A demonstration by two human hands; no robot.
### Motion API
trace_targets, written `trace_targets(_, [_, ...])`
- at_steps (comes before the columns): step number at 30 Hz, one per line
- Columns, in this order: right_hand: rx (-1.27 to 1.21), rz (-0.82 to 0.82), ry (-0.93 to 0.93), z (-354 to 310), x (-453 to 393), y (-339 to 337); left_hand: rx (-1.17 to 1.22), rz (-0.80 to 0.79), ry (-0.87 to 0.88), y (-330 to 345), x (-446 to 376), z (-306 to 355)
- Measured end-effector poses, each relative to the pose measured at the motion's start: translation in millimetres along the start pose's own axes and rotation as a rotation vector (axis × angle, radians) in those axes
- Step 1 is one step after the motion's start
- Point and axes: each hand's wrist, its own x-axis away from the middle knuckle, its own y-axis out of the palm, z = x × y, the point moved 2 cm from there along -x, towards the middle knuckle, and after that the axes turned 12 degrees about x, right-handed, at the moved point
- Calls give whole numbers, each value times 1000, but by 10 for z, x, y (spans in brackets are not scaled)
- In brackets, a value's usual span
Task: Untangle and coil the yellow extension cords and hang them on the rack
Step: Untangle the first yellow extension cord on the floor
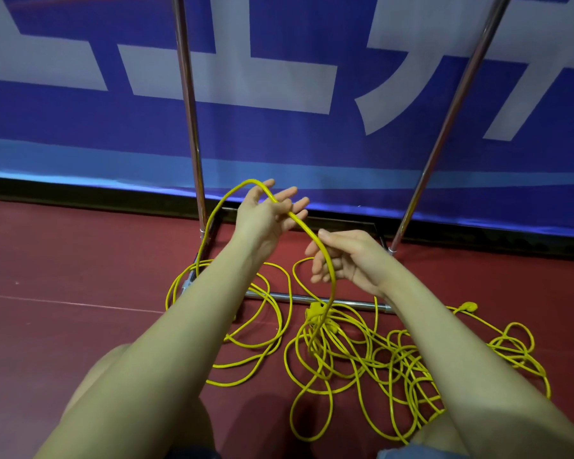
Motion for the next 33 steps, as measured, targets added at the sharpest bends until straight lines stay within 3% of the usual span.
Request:
trace_targets(9, [34,-86,42,43,32,-121,167,134,137,-111,-189,209])
trace_targets(12, [95,-23,21,96,16,-197,232,162,178,-172,-262,324])
trace_targets(17, [60,119,-27,135,-41,-289,274,138,36,-150,-244,259])
trace_targets(21, [74,126,-35,95,-84,-194,88,-13,-78,47,-45,10])
trace_targets(26, [-8,87,-43,-5,-77,-109,-107,-68,65,105,63,-119])
trace_targets(33, [21,-22,5,34,0,-112,160,70,207,-36,-100,325])
